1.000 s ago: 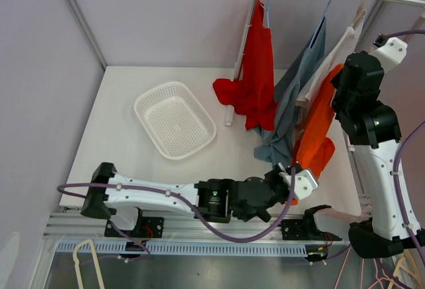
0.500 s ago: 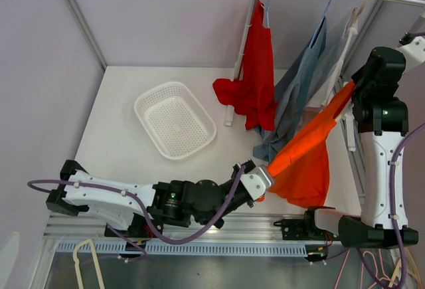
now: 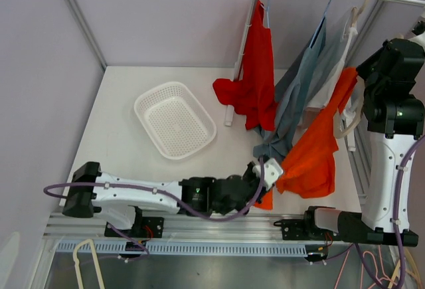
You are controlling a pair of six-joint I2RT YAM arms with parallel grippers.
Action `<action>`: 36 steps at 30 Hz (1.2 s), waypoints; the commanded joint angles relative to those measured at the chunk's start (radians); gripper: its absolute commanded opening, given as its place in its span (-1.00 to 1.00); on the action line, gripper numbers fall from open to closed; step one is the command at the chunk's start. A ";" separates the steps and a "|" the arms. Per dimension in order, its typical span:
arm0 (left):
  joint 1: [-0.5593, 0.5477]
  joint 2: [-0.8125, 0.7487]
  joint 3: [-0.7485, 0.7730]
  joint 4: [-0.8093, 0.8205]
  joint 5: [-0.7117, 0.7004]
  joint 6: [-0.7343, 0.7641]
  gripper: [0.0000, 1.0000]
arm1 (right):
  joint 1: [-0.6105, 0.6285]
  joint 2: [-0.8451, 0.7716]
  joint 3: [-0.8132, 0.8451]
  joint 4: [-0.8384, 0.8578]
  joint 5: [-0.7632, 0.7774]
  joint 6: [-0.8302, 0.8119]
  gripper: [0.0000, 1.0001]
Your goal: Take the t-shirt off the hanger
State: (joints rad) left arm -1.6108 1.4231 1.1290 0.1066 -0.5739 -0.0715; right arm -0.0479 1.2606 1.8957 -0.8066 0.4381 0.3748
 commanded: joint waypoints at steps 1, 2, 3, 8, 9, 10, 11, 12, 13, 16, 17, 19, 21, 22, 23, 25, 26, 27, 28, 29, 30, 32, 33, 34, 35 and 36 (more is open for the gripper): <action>0.133 0.052 0.101 0.007 0.121 -0.082 -0.99 | -0.007 -0.078 0.006 -0.006 -0.079 0.050 -1.00; 0.159 0.077 0.130 -0.016 0.127 -0.077 -0.99 | -0.006 -0.092 -0.010 -0.017 -0.114 0.056 -1.00; 0.202 0.127 0.235 -0.062 0.143 -0.068 -0.99 | -0.006 -0.116 -0.017 -0.041 -0.131 0.073 -1.00; 0.305 0.259 0.481 -0.173 0.213 -0.068 -0.99 | -0.006 -0.167 -0.020 -0.134 -0.281 0.098 -1.00; 0.327 0.275 0.503 -0.179 0.227 -0.071 -0.99 | -0.007 -0.173 -0.015 -0.152 -0.295 0.098 -1.00; 0.334 0.292 0.546 -0.201 0.253 -0.074 -0.99 | -0.006 -0.178 -0.007 -0.186 -0.305 0.082 -1.00; 0.345 0.310 0.596 -0.221 0.262 -0.080 -0.99 | -0.006 -0.185 0.003 -0.207 -0.303 0.076 -1.00; 0.359 0.351 0.620 -0.244 0.270 -0.091 -0.99 | -0.006 -0.187 0.034 -0.232 -0.283 0.064 -1.00; 0.365 0.376 0.708 -0.305 0.288 -0.099 -0.99 | -0.006 -0.185 0.054 -0.285 -0.274 0.052 -1.00; 0.388 0.456 0.802 -0.410 0.325 -0.137 -0.99 | -0.006 -0.165 0.156 -0.406 -0.259 -0.003 -1.00; 0.390 0.464 0.801 -0.413 0.335 -0.143 -0.99 | -0.007 -0.161 0.181 -0.430 -0.250 -0.028 -1.00; 0.390 0.447 0.757 -0.398 0.341 -0.157 -0.99 | -0.006 -0.170 0.206 -0.442 -0.179 -0.045 -1.00; 0.388 0.383 0.630 -0.332 0.373 -0.183 -0.99 | -0.007 -0.182 0.198 -0.415 -0.118 -0.071 -1.00; 0.388 0.357 0.594 -0.314 0.388 -0.194 -0.99 | -0.006 -0.178 0.191 -0.407 -0.069 -0.085 -1.00; 0.388 0.332 0.510 -0.292 0.419 -0.203 -0.99 | -0.007 -0.172 0.187 -0.392 -0.049 -0.094 -1.00; 0.381 0.249 0.465 -0.289 0.433 -0.217 -0.99 | -0.007 -0.149 0.172 -0.367 -0.026 -0.126 -1.00; 0.374 0.222 0.447 -0.291 0.436 -0.214 -0.99 | -0.007 -0.141 0.152 -0.350 -0.012 -0.132 -1.00; 0.361 0.196 0.396 -0.301 0.424 -0.203 -0.99 | -0.007 -0.135 0.148 -0.320 -0.007 -0.137 -1.00; 0.355 0.172 0.385 -0.317 0.411 -0.199 -0.99 | -0.006 -0.127 0.146 -0.309 -0.004 -0.137 -1.00; 0.350 0.136 0.371 -0.335 0.404 -0.197 -0.99 | -0.006 -0.127 0.148 -0.295 -0.007 -0.137 -1.00; 0.351 0.122 0.368 -0.384 0.396 -0.206 -0.99 | -0.006 -0.128 0.152 -0.264 -0.013 -0.132 -1.00; 0.350 0.074 0.354 -0.409 0.385 -0.205 -0.99 | -0.006 -0.125 0.154 -0.229 -0.027 -0.132 -1.00; 0.350 0.054 0.338 -0.410 0.390 -0.202 -0.99 | -0.007 -0.122 0.152 -0.211 -0.029 -0.134 -1.00; 0.350 0.033 0.333 -0.407 0.390 -0.197 -0.98 | -0.006 -0.116 0.148 -0.182 -0.026 -0.151 -1.00; 0.350 0.011 0.337 -0.410 0.384 -0.183 -0.99 | -0.007 -0.098 0.141 -0.169 -0.022 -0.158 -1.00; 0.351 -0.018 0.345 -0.424 0.361 -0.176 -0.99 | -0.007 -0.087 0.135 -0.160 -0.006 -0.168 -1.00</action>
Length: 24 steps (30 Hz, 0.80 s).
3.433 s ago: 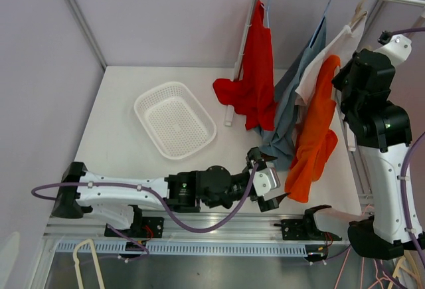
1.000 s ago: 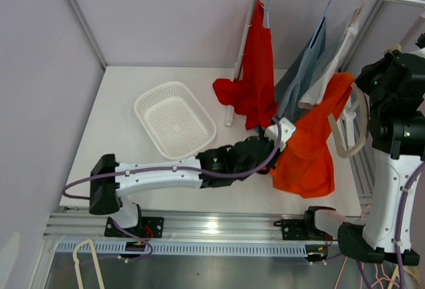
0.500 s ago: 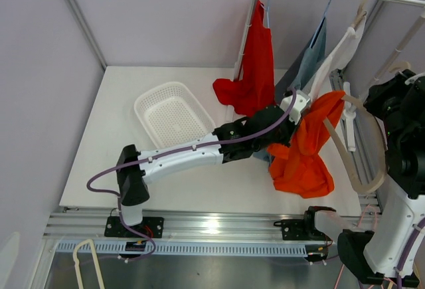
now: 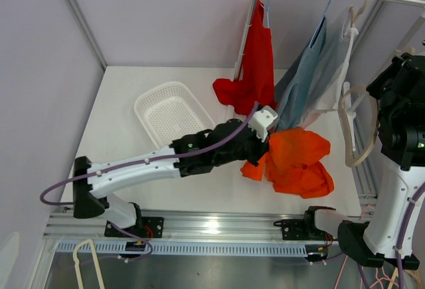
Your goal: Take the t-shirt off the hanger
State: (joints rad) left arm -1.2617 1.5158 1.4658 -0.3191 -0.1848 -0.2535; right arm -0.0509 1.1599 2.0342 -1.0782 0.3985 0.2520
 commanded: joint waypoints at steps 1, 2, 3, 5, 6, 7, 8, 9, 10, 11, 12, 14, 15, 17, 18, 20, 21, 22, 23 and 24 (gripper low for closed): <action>0.004 -0.120 0.068 -0.039 -0.042 0.017 -0.99 | -0.006 0.029 -0.006 0.121 0.048 -0.051 -1.00; 0.007 -0.124 0.097 -0.066 -0.053 0.039 -0.99 | -0.006 0.050 -0.009 0.127 0.051 -0.062 -1.00; 0.027 -0.124 0.161 -0.096 -0.059 0.046 -0.99 | -0.007 0.057 -0.017 0.135 0.048 -0.065 -1.00; 0.065 -0.118 0.250 -0.167 -0.048 0.056 -0.99 | -0.012 0.064 -0.034 0.171 0.046 -0.047 -1.00; 0.121 -0.109 0.298 -0.181 -0.032 0.056 -0.99 | -0.013 0.061 -0.048 0.190 0.036 -0.042 -1.00; 0.152 -0.103 0.320 -0.192 -0.013 0.053 -0.99 | -0.015 0.055 -0.078 0.208 0.016 -0.037 -1.00; 0.189 -0.095 0.382 -0.216 0.028 0.042 -0.99 | -0.018 0.054 -0.088 0.236 0.013 -0.033 -1.00; 0.261 -0.088 0.401 -0.225 0.044 0.039 -0.99 | -0.021 0.058 -0.092 0.244 0.013 -0.022 -1.00; 0.293 -0.069 0.421 -0.235 0.057 0.040 -0.99 | -0.024 0.064 -0.094 0.247 0.010 -0.020 -1.00; 0.329 -0.059 0.474 -0.245 0.059 0.048 -0.99 | -0.027 0.069 -0.092 0.251 0.007 -0.020 -1.00; 0.388 -0.046 0.531 -0.273 0.061 0.052 -0.99 | -0.035 0.076 -0.092 0.267 0.008 -0.020 -1.00; 0.444 0.012 0.664 -0.323 0.064 0.069 -0.99 | -0.041 0.087 -0.106 0.296 0.005 -0.020 -1.00; 0.491 0.033 0.764 -0.372 0.061 0.077 -0.99 | -0.047 0.090 -0.112 0.338 0.008 -0.022 -1.00; 0.527 0.082 0.882 -0.402 0.051 0.103 -0.99 | -0.058 0.099 -0.129 0.388 0.000 -0.034 -1.00; 0.560 0.087 0.933 -0.397 0.048 0.111 -0.99 | -0.069 0.101 -0.138 0.409 -0.013 -0.043 -1.00; 0.594 0.078 0.929 -0.359 0.050 0.122 -0.99 | -0.084 0.109 -0.153 0.481 -0.016 -0.059 -1.00; 0.628 0.054 0.915 -0.326 0.054 0.122 -0.99 | -0.093 0.110 -0.166 0.504 -0.032 -0.063 -1.00; 0.645 0.038 0.857 -0.251 0.062 0.120 -0.99 | -0.107 0.112 -0.178 0.558 -0.036 -0.069 -1.00; 0.678 0.017 0.841 -0.212 0.079 0.117 -0.99 | -0.124 0.115 -0.186 0.578 -0.046 -0.072 -1.00; 0.692 0.014 0.829 -0.180 0.079 0.115 -0.99 | -0.124 0.124 -0.180 0.584 -0.046 -0.066 -1.00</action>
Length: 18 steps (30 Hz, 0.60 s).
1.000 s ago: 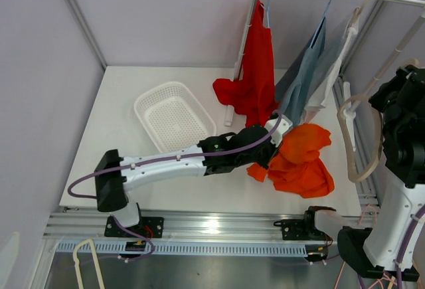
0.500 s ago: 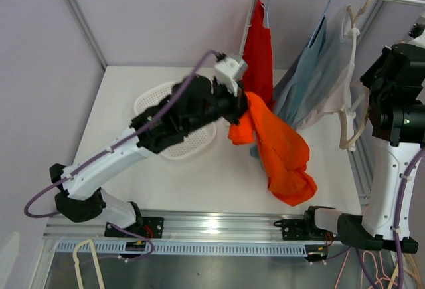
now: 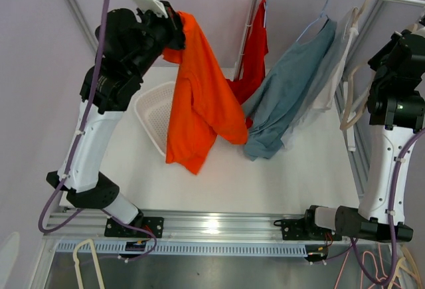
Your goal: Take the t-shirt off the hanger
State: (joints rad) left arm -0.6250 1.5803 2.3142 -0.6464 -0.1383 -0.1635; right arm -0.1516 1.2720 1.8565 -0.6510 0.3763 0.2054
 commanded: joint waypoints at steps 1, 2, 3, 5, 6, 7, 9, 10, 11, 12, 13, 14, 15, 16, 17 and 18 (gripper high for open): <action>0.065 -0.054 -0.015 0.195 0.042 0.028 -0.99 | -0.041 0.024 0.009 0.154 -0.039 -0.011 -1.00; 0.080 -0.054 -0.001 0.214 0.043 0.039 -0.99 | -0.051 0.050 0.019 0.149 -0.049 0.002 -1.00; 0.084 -0.052 0.005 0.232 0.045 0.050 -0.99 | -0.058 0.062 0.033 0.145 -0.059 0.006 -1.00; 0.088 -0.057 0.023 0.289 0.019 0.093 -0.99 | -0.068 0.079 0.041 0.161 -0.069 0.009 -1.00; 0.088 -0.060 0.024 0.307 0.003 0.107 -0.99 | -0.071 0.089 0.038 0.175 -0.074 0.011 -1.00; 0.091 -0.063 0.025 0.326 -0.023 0.123 -0.99 | -0.074 0.095 0.026 0.191 -0.079 0.012 -1.00; 0.120 -0.059 0.053 0.344 -0.046 0.150 -0.99 | -0.083 0.113 0.018 0.237 -0.086 0.015 -1.00; 0.140 -0.034 0.075 0.326 -0.043 0.139 -0.99 | -0.086 0.122 0.020 0.243 -0.096 0.019 -1.00; 0.163 -0.025 0.115 0.312 -0.023 0.113 -0.99 | -0.092 0.133 0.033 0.246 -0.100 0.019 -1.00; 0.204 -0.017 0.134 0.298 -0.014 0.105 -0.99 | -0.094 0.144 0.036 0.258 -0.102 0.014 -1.00; 0.223 -0.016 0.131 0.298 -0.004 0.095 -0.99 | -0.097 0.159 0.038 0.267 -0.108 0.011 -1.00; 0.243 -0.016 0.122 0.300 0.000 0.079 -0.99 | -0.100 0.167 0.046 0.275 -0.115 0.008 -1.00; 0.269 -0.019 0.099 0.300 0.003 0.075 -0.99 | -0.108 0.174 0.049 0.295 -0.116 0.009 -1.00; 0.277 -0.023 0.085 0.301 -0.001 0.073 -0.99 | -0.111 0.184 0.049 0.309 -0.120 0.003 -1.00; 0.291 -0.034 0.071 0.304 -0.006 0.068 -0.99 | -0.115 0.185 0.049 0.326 -0.122 0.000 -1.00; 0.297 -0.046 0.056 0.310 -0.021 0.065 -0.99 | -0.121 0.187 0.046 0.344 -0.126 -0.001 -1.00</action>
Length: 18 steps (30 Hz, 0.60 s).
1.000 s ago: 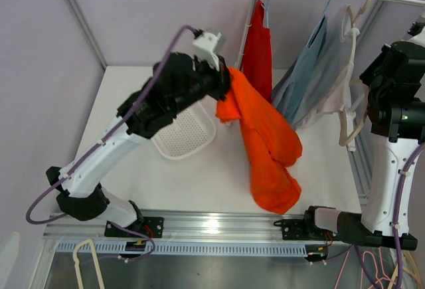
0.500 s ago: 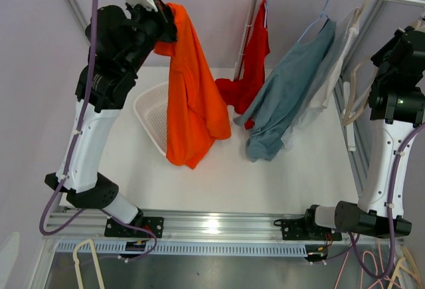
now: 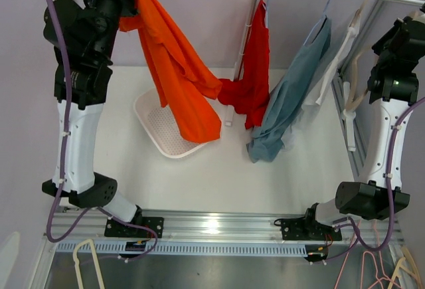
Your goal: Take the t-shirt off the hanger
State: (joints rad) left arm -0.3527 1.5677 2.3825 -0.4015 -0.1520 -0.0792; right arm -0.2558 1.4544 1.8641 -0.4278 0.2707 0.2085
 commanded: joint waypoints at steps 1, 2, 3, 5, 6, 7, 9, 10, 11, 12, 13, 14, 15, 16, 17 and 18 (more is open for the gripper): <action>0.030 -0.044 -0.082 0.091 -0.012 -0.021 -0.98 | -0.020 0.004 0.030 0.164 -0.033 -0.026 -1.00; 0.038 -0.058 -0.110 0.105 -0.020 -0.022 -0.99 | -0.023 -0.008 0.009 0.211 -0.056 -0.043 -1.00; 0.043 -0.083 -0.153 0.113 -0.032 -0.025 -0.99 | -0.031 -0.014 -0.034 0.254 -0.083 -0.052 -1.00; 0.061 -0.092 -0.196 0.083 -0.038 -0.059 -0.99 | -0.045 -0.008 -0.031 0.303 -0.111 -0.040 -1.00; 0.064 -0.090 -0.204 0.058 -0.041 -0.071 -0.99 | -0.052 0.000 -0.022 0.305 -0.126 -0.040 -1.00; 0.066 -0.092 -0.216 0.037 -0.063 -0.082 -0.99 | -0.056 0.007 -0.005 0.307 -0.140 -0.043 -1.00; 0.066 -0.101 -0.317 0.003 -0.083 -0.116 -0.99 | -0.059 0.021 0.006 0.314 -0.143 -0.046 -1.00; 0.066 -0.125 -0.357 0.006 -0.086 -0.148 -0.99 | -0.060 0.026 0.018 0.314 -0.143 -0.044 -1.00; 0.066 -0.141 -0.494 0.022 -0.090 -0.168 -0.99 | -0.059 0.029 0.024 0.316 -0.145 -0.049 -1.00; 0.066 -0.158 -0.547 0.032 -0.099 -0.195 -0.99 | -0.062 0.038 0.029 0.320 -0.151 -0.052 -1.00; 0.066 -0.193 -0.595 0.042 -0.107 -0.227 -0.99 | -0.062 0.041 0.033 0.330 -0.157 -0.055 -1.00; 0.066 -0.211 -0.744 0.047 -0.125 -0.288 -0.99 | -0.063 0.046 0.035 0.342 -0.169 -0.063 -1.00; 0.064 -0.224 -0.785 0.014 -0.136 -0.332 -0.99 | -0.063 0.055 0.038 0.366 -0.180 -0.066 -1.00; 0.066 -0.236 -0.816 -0.020 -0.139 -0.422 -0.99 | -0.068 0.060 0.044 0.377 -0.197 -0.067 -1.00; 0.063 -0.242 -0.926 -0.045 -0.126 -0.453 -0.99 | -0.072 0.066 0.050 0.391 -0.235 -0.066 -1.00; 0.061 -0.247 -0.966 -0.048 -0.107 -0.473 -0.99 | -0.077 0.073 0.064 0.385 -0.251 -0.055 -1.00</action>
State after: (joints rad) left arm -0.2939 1.3670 1.5272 -0.4061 -0.2550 -0.3779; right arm -0.3172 1.5108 1.8694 -0.1398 0.0925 0.1623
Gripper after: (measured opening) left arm 0.011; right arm 0.093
